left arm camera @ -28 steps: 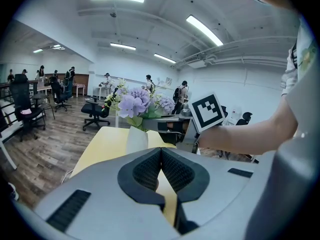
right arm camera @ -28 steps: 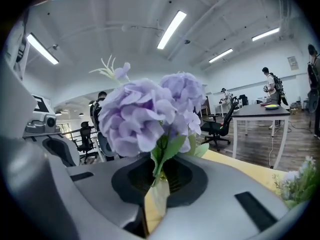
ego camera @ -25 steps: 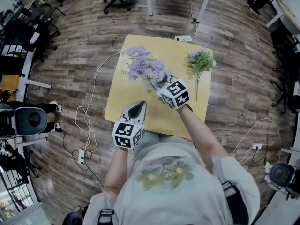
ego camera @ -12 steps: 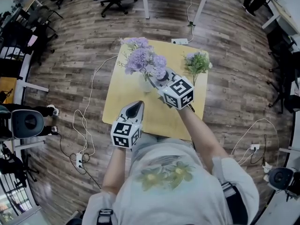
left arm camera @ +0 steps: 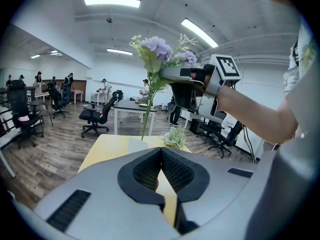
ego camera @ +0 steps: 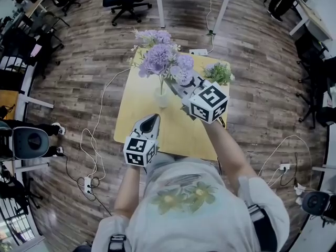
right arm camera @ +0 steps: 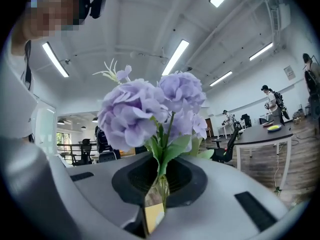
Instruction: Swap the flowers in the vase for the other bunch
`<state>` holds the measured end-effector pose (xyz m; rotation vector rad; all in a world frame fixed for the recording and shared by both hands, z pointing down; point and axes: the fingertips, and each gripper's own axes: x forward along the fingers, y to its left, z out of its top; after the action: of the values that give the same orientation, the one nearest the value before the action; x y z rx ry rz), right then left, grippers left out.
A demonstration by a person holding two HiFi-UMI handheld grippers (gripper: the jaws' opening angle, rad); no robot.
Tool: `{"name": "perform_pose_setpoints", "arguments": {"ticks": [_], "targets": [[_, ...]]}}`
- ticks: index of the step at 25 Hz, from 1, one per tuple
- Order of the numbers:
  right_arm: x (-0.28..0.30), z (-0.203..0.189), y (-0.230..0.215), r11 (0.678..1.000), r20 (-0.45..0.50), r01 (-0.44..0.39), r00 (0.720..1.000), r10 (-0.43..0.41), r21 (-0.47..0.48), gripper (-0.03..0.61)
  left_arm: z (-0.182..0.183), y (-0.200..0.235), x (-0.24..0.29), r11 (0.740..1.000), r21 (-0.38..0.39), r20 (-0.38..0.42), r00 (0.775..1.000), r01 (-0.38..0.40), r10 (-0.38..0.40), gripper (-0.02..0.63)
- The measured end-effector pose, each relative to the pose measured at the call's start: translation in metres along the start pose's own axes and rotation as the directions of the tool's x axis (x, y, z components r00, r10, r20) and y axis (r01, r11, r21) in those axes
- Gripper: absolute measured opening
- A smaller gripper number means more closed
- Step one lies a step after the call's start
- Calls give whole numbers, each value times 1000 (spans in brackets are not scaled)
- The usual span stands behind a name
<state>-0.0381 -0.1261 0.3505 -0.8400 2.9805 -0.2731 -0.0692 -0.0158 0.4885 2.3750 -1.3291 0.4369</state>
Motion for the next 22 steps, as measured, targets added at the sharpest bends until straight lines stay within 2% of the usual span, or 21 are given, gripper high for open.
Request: {"name": "perform_pose_setpoints", "arguments": {"ticks": [7,13,17,22], "targets": [[-18,36,-5,1000,75,24,997,-23,-18,54,6,-2,6,1000,12,9,1000,11,-11,18],[-32,51,-18,997,73,68,995,-65,-37,54,6,0,14,1000,9,4,1000,25,-25,18],[-39,38,-36,994,36,103,994,-102,-27,55,6,-1,21,999,6,-4,999,39,-39,18],[-43,0,-49,989,-56,145,988,-144,11,55,0,4,21,999,5,-11,999,51,-51,18]]}}
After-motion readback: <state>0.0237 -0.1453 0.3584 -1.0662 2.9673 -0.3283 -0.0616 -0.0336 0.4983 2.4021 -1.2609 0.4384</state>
